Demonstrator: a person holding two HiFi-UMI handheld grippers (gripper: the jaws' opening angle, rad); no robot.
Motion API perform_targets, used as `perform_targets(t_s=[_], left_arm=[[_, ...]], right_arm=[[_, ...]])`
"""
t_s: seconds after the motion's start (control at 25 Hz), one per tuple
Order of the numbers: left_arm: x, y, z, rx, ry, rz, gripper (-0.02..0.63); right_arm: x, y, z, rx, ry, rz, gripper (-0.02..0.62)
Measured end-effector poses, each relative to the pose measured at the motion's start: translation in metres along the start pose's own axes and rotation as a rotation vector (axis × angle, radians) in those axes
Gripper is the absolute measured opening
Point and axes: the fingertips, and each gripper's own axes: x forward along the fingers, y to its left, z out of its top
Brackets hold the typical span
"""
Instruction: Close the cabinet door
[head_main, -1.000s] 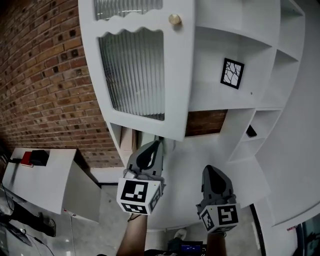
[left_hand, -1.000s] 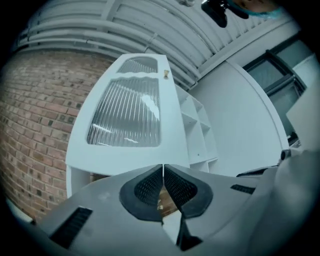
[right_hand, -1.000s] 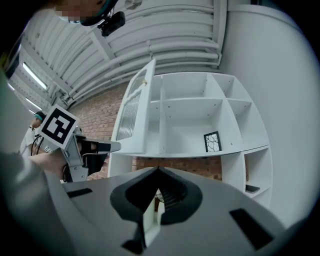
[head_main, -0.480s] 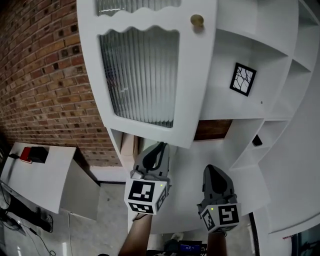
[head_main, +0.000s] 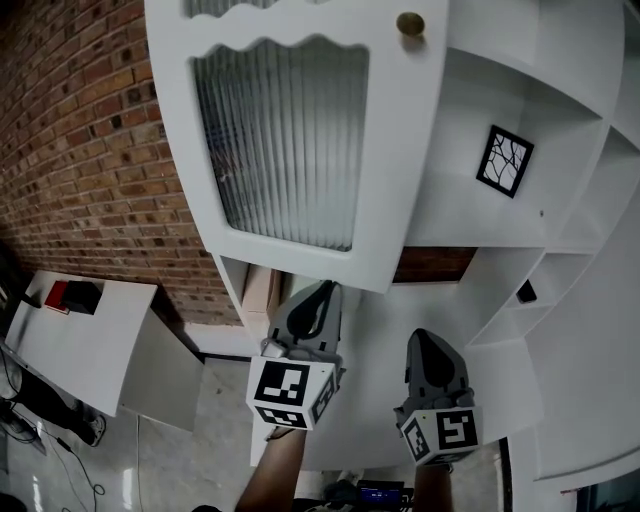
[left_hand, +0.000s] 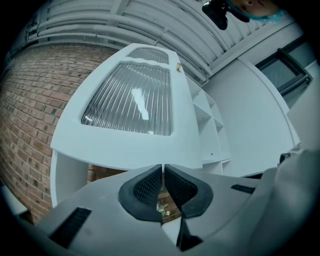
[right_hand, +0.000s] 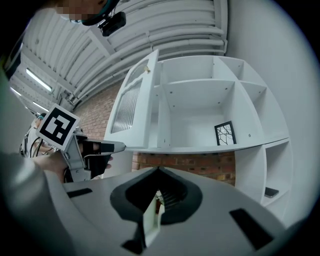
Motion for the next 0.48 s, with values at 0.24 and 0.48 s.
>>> perform_targets(t_s=[0.24,0.48], left_arm=[[0.017,0.000,-0.006,0.001,0.017,0.035,0.020],[0.031,0.003,-0.007,0.008,0.005,0.072,0.019]], right_arm=[[0.023,-0.018,0.005,0.008,-0.030,0.056,0.000],[0.048,-0.027,0.004,0.020,-0.039,0.111,0.001]])
